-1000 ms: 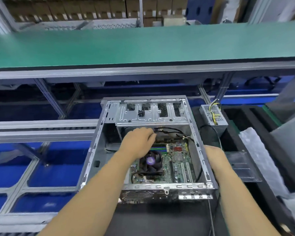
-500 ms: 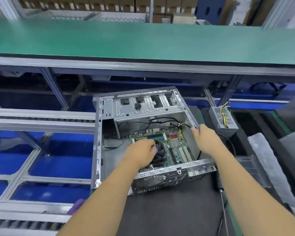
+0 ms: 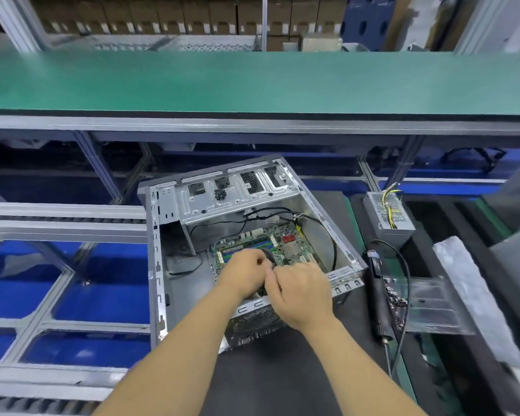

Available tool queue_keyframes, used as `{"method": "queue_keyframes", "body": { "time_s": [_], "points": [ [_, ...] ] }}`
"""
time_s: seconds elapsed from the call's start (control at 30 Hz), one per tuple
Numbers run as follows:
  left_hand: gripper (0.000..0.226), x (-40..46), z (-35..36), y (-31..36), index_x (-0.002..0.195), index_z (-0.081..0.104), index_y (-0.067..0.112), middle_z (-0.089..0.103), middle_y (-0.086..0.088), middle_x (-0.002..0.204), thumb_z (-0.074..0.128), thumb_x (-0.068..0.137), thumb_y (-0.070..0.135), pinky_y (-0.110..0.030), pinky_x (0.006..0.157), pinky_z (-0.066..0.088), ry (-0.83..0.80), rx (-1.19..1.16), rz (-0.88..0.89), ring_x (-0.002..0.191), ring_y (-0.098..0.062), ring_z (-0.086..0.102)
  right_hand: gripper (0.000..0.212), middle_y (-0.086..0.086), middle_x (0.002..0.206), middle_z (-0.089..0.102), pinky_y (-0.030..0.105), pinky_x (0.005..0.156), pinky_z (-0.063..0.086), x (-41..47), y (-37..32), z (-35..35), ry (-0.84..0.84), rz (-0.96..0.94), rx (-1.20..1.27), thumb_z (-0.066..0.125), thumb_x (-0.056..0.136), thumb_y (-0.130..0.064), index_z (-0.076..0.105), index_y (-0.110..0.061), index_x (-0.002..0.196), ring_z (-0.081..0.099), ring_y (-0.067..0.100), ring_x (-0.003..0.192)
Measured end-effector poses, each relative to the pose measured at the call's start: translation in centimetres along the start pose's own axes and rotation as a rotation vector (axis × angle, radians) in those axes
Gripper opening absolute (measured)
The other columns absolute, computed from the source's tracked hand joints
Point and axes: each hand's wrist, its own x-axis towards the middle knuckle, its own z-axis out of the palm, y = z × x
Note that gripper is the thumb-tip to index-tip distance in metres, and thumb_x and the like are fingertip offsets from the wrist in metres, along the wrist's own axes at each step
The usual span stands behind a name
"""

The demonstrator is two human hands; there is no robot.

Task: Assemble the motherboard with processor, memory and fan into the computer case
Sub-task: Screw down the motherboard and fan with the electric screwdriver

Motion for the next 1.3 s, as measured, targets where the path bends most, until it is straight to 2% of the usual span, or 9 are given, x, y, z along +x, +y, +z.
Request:
{"method": "queue_keyframes", "body": {
  "time_s": [0.23,0.4,0.5,0.63,0.77,0.9,1.0,1.13,1.3],
  "points": [
    [0.032,-0.9,2.2,3.2,0.061,0.051,0.02,0.055,0.006,0.055,0.051,0.092,0.027,-0.024,0.047,0.031,0.135,-0.137,-0.186,0.046,-0.011,0.052,0.048,-0.003,0.045,0.047,0.025,0.047,0.029,0.7,5.9,0.0,-0.08,-0.085,-0.043,0.039,0.094,-0.035,0.049,-0.021,0.049,0.047,0.022,0.042],
    [0.03,-1.1,3.2,7.1,0.069,0.05,0.019,0.057,0.004,0.067,0.044,0.093,0.036,-0.027,0.048,0.033,0.214,-0.036,-0.069,0.057,-0.017,0.052,0.054,0.003,0.058,0.053,0.041,0.069,0.046,4.8,10.9,-2.4,-0.575,-0.018,-0.066,0.034,0.106,-0.038,0.049,-0.014,0.059,0.05,0.023,0.068],
    [0.028,0.3,-0.5,6.0,0.072,0.052,0.019,0.059,0.004,0.071,0.043,0.094,0.033,-0.034,0.062,0.053,0.259,0.217,0.22,0.066,-0.019,0.057,0.05,-0.001,0.054,0.049,0.041,0.068,0.047,4.2,6.8,-3.6,-0.381,-0.05,-0.105,0.042,0.102,-0.031,0.05,-0.016,0.055,0.045,0.024,0.064],
    [0.025,2.8,-6.3,1.0,0.112,0.061,0.02,0.06,-0.001,0.108,0.053,0.093,0.034,-0.039,0.089,0.043,0.492,0.629,0.435,0.098,-0.021,0.052,0.046,-0.011,0.056,0.03,0.038,0.07,0.038,0.2,-3.5,-2.5,-0.183,0.202,0.209,0.037,0.099,-0.04,0.025,-0.027,0.057,0.038,0.02,0.062],
    [0.079,3.7,-7.9,-3.7,0.153,0.011,0.031,0.024,-0.012,0.156,0.058,0.092,0.046,-0.049,0.114,0.026,0.336,0.83,0.137,0.142,-0.033,0.024,0.053,-0.004,0.047,0.041,0.04,0.079,0.045,-1.6,-6.4,-1.3,-0.182,0.236,0.121,0.033,0.098,-0.047,0.029,-0.021,0.053,0.044,0.022,0.055],
    [0.104,3.9,-7.6,-5.0,0.153,-0.021,0.034,0.009,-0.014,0.162,0.054,0.087,0.005,-0.055,0.117,0.022,0.242,0.771,0.017,0.146,-0.034,0.015,0.056,0.001,0.041,0.022,0.036,0.064,0.051,-1.5,-5.7,-1.7,-0.229,0.152,0.146,0.035,0.094,-0.044,0.028,-0.015,0.047,0.027,0.026,0.042],
    [0.116,3.7,-7.3,-4.8,0.147,-0.034,0.035,0.011,-0.016,0.161,0.057,0.084,0.0,-0.056,0.115,0.025,0.266,0.779,0.05,0.145,-0.035,0.02,0.052,0.002,0.041,0.022,0.03,0.047,0.044,-1.5,-5.2,-1.7,-0.271,0.159,0.149,0.038,0.09,-0.043,0.027,-0.014,0.048,0.03,0.027,0.04],
    [0.125,3.0,-7.0,-4.7,0.143,-0.04,0.037,0.015,-0.021,0.16,0.062,0.081,-0.003,-0.055,0.115,0.026,0.272,0.78,0.033,0.144,-0.036,0.021,0.056,0.005,0.044,0.031,0.034,0.053,0.039,-1.3,-3.9,-1.0,-0.404,0.125,0.095,0.017,0.087,-0.053,0.029,-0.011,0.054,0.039,0.027,0.048],
    [0.12,1.3,-6.5,-3.3,0.143,-0.038,0.038,0.005,-0.027,0.161,0.057,0.085,-0.004,-0.058,0.116,0.023,0.258,0.718,-0.087,0.148,-0.041,0.013,0.052,0.002,0.041,0.028,0.03,0.058,0.049,-0.5,-0.4,-1.4,-0.479,0.028,0.126,0.025,0.091,-0.048,0.028,-0.013,0.052,0.031,0.019,0.041]
  ]
}}
